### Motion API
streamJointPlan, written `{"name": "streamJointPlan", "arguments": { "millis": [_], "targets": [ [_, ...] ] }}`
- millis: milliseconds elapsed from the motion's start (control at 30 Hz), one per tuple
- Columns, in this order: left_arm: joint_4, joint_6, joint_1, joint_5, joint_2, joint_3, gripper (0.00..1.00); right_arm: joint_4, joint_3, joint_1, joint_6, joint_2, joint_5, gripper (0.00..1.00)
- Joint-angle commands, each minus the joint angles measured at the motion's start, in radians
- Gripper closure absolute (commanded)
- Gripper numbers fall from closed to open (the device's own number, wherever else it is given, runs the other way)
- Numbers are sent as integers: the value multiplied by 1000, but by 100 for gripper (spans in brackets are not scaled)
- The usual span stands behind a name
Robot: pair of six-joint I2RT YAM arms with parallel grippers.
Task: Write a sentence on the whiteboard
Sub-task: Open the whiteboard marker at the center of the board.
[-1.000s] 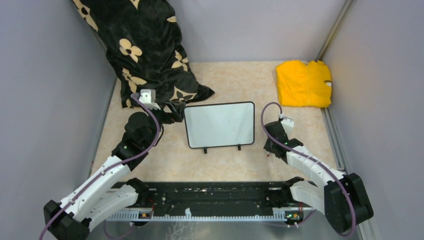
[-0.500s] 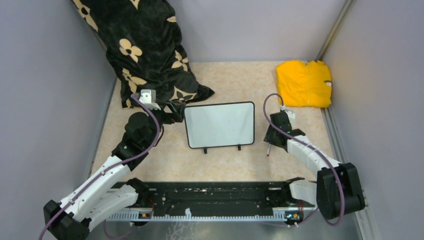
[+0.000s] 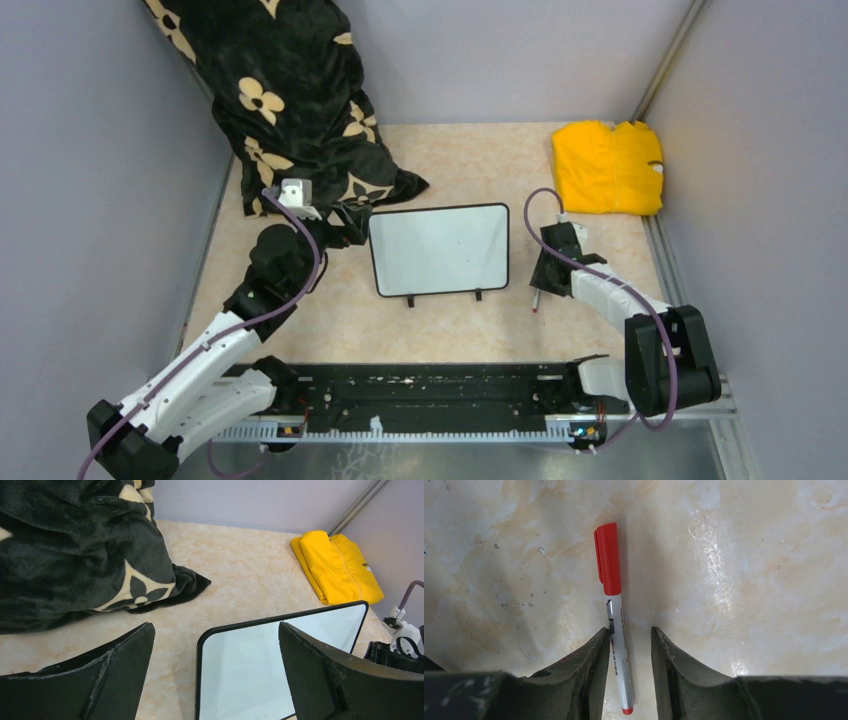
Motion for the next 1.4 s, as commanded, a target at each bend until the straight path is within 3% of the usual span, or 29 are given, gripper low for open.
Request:
{"name": "streamJointPlan", "arguments": {
  "millis": [0,500,733,933,1133,1267,1367],
  "targets": [
    [3,-10,-5,7,-14,9,1,40,45,-18,-17,33,-18,65],
    [-2,-13,-5,6,-36,15,1,23,51,-25,-34,118,-55,76],
    [-4,-14,-6,7,-37,15,1,-5,46,-25,-33,110,-75,70],
    [-4,-19,-5,19,-37,17,1,-6,51,-25,-30,138,-97,72],
    [-5,-20,-5,17,-42,18,1,12,37,-25,-31,160,-102,80],
    [-5,-22,-5,16,-47,18,1,12,43,-24,-25,156,-88,100],
    [-5,-22,-5,16,-45,16,1,4,48,-25,-9,118,-44,100]
  ]
}}
